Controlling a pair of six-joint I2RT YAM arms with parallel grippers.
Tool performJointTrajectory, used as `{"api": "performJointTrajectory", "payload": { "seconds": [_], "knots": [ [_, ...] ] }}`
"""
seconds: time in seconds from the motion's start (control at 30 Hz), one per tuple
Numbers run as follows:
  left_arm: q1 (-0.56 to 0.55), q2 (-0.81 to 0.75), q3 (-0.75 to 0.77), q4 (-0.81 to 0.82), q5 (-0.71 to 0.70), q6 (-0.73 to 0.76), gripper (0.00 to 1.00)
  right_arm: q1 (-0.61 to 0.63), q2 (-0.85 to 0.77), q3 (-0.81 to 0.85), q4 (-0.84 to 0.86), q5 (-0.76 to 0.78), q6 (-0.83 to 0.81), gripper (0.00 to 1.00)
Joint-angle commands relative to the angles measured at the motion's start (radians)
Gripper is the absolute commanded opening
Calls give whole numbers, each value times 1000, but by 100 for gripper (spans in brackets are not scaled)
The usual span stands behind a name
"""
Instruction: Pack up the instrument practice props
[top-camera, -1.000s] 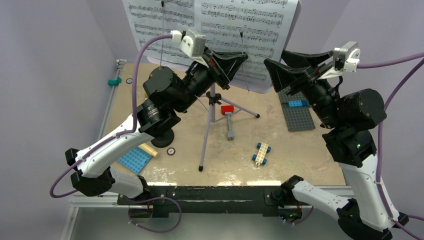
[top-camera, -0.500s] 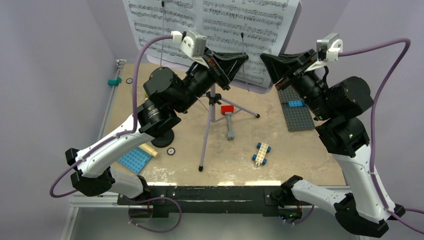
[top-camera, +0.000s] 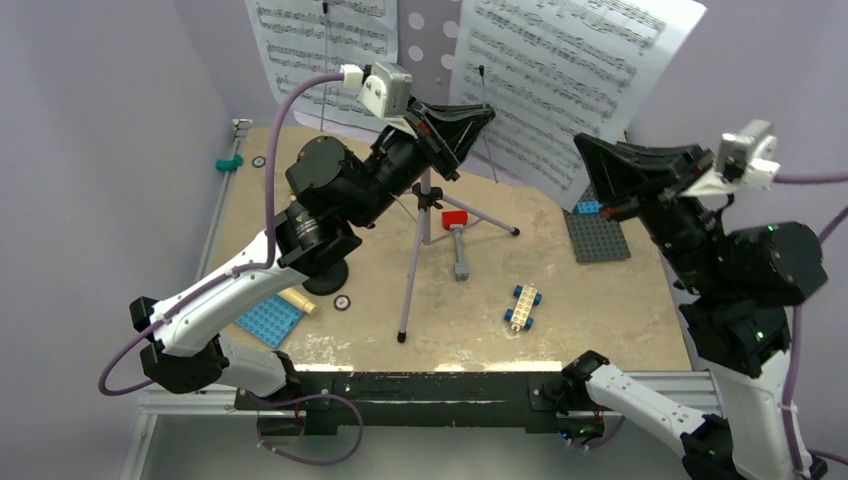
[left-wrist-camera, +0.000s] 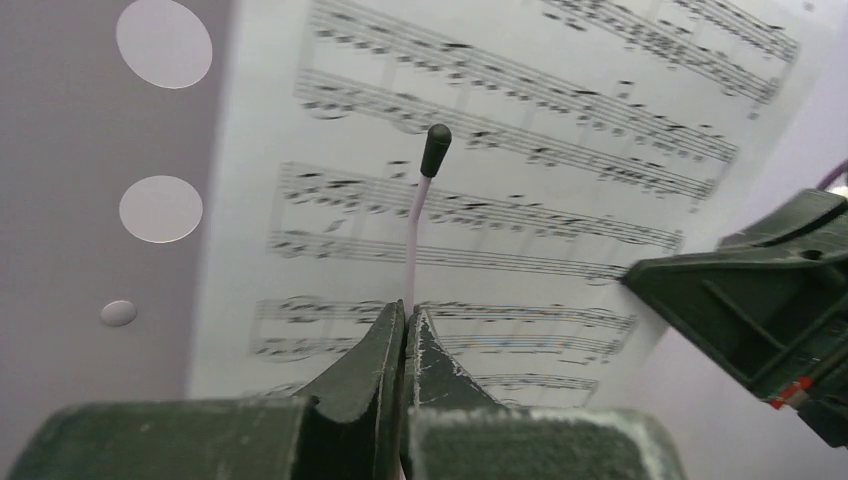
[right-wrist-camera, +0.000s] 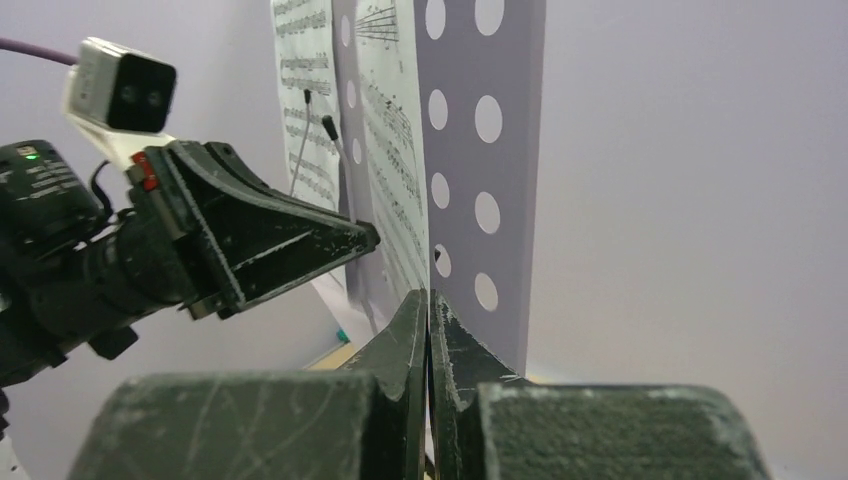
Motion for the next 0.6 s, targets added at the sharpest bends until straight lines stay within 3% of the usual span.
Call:
{"api": "performJointTrajectory", "payload": {
  "seconds": [0.0, 0.4, 0.57],
  "knots": [
    [-23, -34, -4, 19, 18, 15, 0, 2, -90, -39, -20, 44, -22, 0],
    [-20, 24, 46, 20, -63, 108, 0, 2, -323, -103, -168, 72, -75, 0],
    [-20, 52, 71, 23, -85, 133, 10, 2, -387, -111, -247, 47, -84, 0]
  ]
}}
